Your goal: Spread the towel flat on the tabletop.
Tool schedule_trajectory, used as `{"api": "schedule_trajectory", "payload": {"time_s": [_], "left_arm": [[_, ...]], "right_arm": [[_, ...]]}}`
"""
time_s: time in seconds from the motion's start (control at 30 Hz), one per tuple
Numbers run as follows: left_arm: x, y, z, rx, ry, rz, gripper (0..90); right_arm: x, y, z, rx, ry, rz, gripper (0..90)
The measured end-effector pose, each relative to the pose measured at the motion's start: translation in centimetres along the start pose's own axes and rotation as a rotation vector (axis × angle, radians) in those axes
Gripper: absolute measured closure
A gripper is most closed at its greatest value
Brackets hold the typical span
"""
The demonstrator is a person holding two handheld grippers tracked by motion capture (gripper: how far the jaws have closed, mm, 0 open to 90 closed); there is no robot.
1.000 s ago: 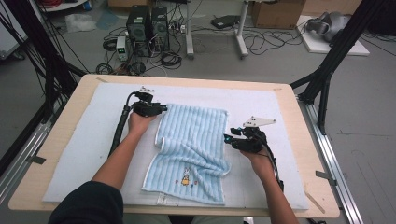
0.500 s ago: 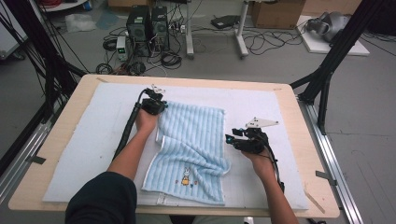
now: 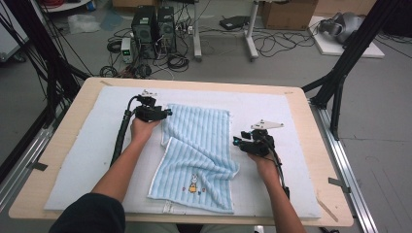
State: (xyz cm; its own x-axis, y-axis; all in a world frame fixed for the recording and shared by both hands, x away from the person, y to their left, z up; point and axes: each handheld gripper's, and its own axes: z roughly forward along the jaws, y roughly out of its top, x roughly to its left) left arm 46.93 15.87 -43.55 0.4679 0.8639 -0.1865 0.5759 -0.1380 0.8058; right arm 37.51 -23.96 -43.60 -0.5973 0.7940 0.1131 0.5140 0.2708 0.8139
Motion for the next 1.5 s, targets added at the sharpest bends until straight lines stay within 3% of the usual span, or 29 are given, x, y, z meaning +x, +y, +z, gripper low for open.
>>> {"api": "schedule_trajectory", "payload": {"time_s": [0.1, 0.17, 0.23, 0.3, 0.37, 0.4, 0.43, 0.47, 0.5, 0.53, 0.6, 0.77, 1.0, 1.07, 1.1, 1.17, 1.2, 1.23, 1.37, 1.5], "left_arm": [[-0.6, -1.1, -0.9, 0.002, -0.037, -0.007, 49.1], [-0.8, -1.7, -1.2, 0.04, -0.049, -0.032, 47.9], [-1.0, -2.4, -1.5, 0.033, -0.054, -0.049, 47.6], [-1.1, -2.8, -1.4, 0.053, -0.063, -0.042, 48.0], [-1.4, -3.0, -1.4, 0.057, -0.064, -0.007, 50.0], [-1.6, -3.1, -1.3, 0.067, -0.1, 0.009, 62.7], [-1.9, -3.2, -1.2, 0.076, -0.102, 0.033, 77.6], [-2.1, -3.1, -1.1, 0.08, -0.083, 0.06, 81.8], [-2.1, -3.0, -1.0, 0.073, -0.078, 0.053, 84.9], [-2.1, -2.8, -0.8, 0.071, -0.066, 0.057, 85.7], [-1.7, -2.6, -0.4, 0.06, -0.043, 0.04, 85.9], [-0.8, -1.5, 0.6, 0.037, -0.011, 0.0, 85.8], [-0.1, -0.5, 1.7, -0.007, 0.011, -0.006, 85.7], [0.1, -0.5, 1.8, -0.026, 0.024, -0.011, 83.8], [0.1, -0.5, 1.8, -0.028, 0.049, -0.015, 78.9], [0.3, -0.5, 1.5, -0.009, 0.049, -0.053, 58.1], [0.5, -0.5, 1.2, -0.004, 0.04, -0.057, 54.0], [0.5, -0.5, 0.8, -0.006, 0.032, -0.051, 51.8], [0.6, -1.0, -1.0, -0.039, -0.019, -0.089, 47.8], [0.0, -1.9, -2.7, -0.065, -0.073, -0.083, 46.5]], "right_arm": [[0.3, 0.2, 1.2, 0.026, -0.013, -0.008, 54.2], [0.5, 0.3, 1.9, 0.048, -0.009, -0.004, 54.4], [0.8, 0.4, 2.5, 0.059, -0.002, -0.011, 54.6], [1.1, 0.5, 3.0, 0.076, -0.003, -0.021, 55.8], [1.4, 0.5, 3.5, 0.099, -0.014, -0.051, 56.8], [1.5, 0.6, 3.6, 0.098, -0.025, -0.062, 59.5], [1.5, 0.7, 3.7, 0.099, -0.025, -0.071, 64.2], [1.5, 0.8, 3.8, 0.101, -0.015, -0.069, 71.3], [1.4, 0.9, 3.9, 0.103, -0.003, -0.072, 82.9], [1.3, 1.1, 4.1, 0.108, 0.003, -0.074, 85.6], [1.2, 1.7, 4.6, 0.125, -0.022, -0.08, 86.3], [0.2, 2.9, 6.2, 0.108, -0.091, -0.086, 86.4], [-0.7, 4.2, 7.9, 0.085, -0.182, -0.067, 86.3], [-0.8, 4.6, 8.3, 0.073, -0.216, -0.057, 86.3], [-0.8, 4.7, 8.5, 0.071, -0.233, -0.051, 86.1], [-0.8, 4.8, 8.7, 0.056, -0.239, -0.03, 81.7], [-0.8, 4.7, 8.6, 0.058, -0.238, -0.022, 76.4], [-0.9, 4.7, 8.5, 0.061, -0.226, -0.018, 72.1], [-0.8, 4.2, 7.2, 0.037, -0.167, 0.0, 61.4], [-0.3, 3.4, 5.4, 0.022, -0.109, -0.019, 58.6]]}}
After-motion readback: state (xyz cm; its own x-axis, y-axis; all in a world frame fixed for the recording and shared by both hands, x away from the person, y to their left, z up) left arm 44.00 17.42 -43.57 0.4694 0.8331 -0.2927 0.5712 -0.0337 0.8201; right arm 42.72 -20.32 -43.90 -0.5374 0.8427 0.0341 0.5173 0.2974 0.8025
